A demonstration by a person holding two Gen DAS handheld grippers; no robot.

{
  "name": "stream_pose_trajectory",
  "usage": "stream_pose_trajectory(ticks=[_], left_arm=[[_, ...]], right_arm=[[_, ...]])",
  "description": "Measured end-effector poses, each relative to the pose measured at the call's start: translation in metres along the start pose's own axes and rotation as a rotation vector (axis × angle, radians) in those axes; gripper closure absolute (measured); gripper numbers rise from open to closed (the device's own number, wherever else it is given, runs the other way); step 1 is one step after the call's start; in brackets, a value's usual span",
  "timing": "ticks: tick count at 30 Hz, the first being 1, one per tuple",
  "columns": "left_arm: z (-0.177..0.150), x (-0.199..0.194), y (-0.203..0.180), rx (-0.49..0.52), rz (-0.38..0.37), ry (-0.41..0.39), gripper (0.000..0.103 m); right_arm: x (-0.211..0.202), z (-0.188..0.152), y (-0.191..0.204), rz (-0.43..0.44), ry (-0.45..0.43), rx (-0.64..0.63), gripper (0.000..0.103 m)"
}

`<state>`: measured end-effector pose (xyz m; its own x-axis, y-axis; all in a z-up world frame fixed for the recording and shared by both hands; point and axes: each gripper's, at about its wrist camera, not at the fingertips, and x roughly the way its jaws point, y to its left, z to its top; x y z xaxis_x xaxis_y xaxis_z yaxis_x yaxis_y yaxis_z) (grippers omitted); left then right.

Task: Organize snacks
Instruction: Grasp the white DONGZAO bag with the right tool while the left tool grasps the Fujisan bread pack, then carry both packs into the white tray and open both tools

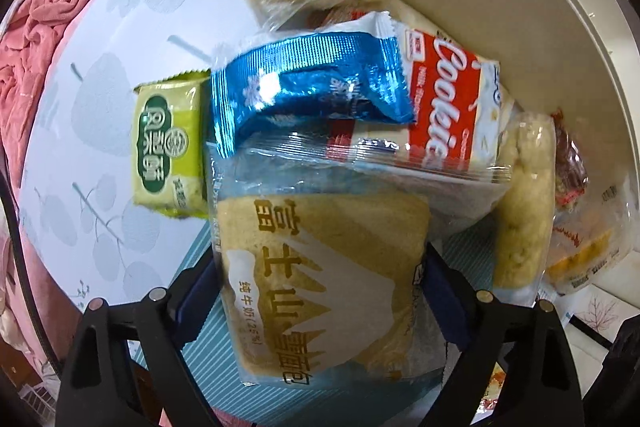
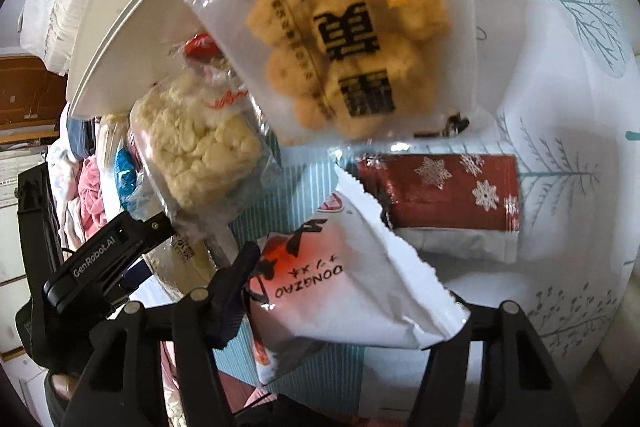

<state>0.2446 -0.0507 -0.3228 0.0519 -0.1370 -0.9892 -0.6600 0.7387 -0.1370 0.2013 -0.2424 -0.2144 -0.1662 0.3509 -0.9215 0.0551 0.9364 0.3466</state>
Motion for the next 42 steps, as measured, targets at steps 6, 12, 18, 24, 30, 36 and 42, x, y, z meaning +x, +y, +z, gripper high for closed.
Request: stream_pose_trajectory(ticks=[6, 12, 18, 24, 30, 36, 42], left_arm=[[-0.018, -0.003, 0.009, -0.027, -0.001, 0.016, 0.013], [-0.038, -0.023, 0.020, -0.045, -0.011, -0.015, 0.013], [-0.047, -0.062, 0.032, -0.059, -0.022, -0.056, 0.013], [-0.048, -0.105, 0.037, -0.058, -0.038, -0.104, 0.013], [-0.047, -0.148, 0.034, -0.003, -0.062, -0.139, 0.013], [-0.029, -0.183, 0.024, 0.095, -0.068, -0.180, 0.012], [0.001, -0.210, 0.012, 0.197, -0.056, -0.212, 0.012]], right_arm=[[-0.001, -0.015, 0.005, 0.012, 0.011, -0.036, 0.043], [-0.014, -0.028, 0.013, 0.019, -0.021, -0.120, 0.045], [-0.030, -0.039, 0.045, 0.024, -0.081, -0.253, 0.045], [-0.058, -0.047, 0.078, 0.022, -0.180, -0.420, 0.045], [-0.087, -0.054, 0.109, 0.009, -0.295, -0.569, 0.045], [-0.111, -0.049, 0.131, -0.014, -0.391, -0.626, 0.045], [-0.125, -0.032, 0.149, -0.032, -0.476, -0.592, 0.045]])
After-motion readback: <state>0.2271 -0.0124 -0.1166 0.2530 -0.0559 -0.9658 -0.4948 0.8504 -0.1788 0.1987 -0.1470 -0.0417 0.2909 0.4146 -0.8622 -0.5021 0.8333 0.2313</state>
